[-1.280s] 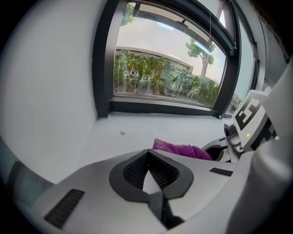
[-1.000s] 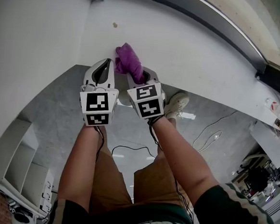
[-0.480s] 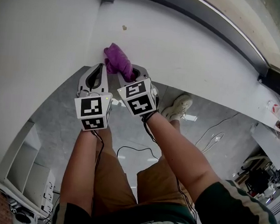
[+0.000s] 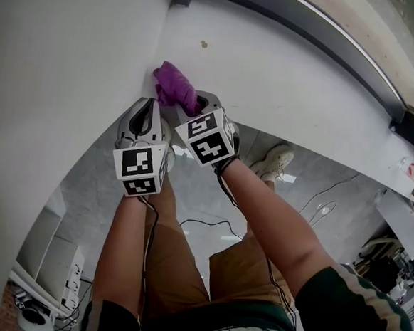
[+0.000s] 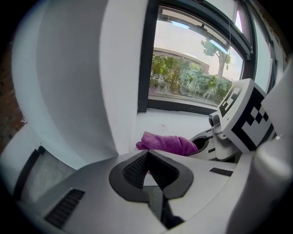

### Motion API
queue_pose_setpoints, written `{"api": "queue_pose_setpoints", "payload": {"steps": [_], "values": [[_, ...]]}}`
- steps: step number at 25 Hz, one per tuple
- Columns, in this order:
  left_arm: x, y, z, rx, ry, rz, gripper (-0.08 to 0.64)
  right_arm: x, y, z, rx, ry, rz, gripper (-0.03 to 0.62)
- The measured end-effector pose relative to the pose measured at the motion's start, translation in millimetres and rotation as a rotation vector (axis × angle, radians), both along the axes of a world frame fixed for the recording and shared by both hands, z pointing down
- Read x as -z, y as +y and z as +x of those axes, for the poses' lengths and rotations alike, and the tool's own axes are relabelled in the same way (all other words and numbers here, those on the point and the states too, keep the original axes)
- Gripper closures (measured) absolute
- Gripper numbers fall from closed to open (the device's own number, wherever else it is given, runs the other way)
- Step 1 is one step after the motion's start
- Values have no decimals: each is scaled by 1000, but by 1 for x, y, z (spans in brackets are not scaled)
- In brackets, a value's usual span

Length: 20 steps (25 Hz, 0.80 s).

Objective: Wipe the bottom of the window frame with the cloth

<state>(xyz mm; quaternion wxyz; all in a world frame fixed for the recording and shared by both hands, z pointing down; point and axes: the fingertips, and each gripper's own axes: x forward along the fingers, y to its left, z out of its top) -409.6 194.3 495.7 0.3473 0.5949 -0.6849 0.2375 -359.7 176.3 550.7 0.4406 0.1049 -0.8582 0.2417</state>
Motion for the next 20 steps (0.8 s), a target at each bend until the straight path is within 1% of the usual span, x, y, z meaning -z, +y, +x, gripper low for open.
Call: {"api": "queue_pose_setpoints", "payload": {"steps": [9, 13, 20], "values": [[2, 5, -8, 25, 1, -3, 551, 6, 8, -35, 76, -30, -30, 489], [1, 7, -9, 36, 4, -8, 551, 5, 4, -32, 77, -30, -31, 491], [3, -4, -3, 35, 10, -2, 551, 6, -22, -26, 57, -21, -4, 491]]}}
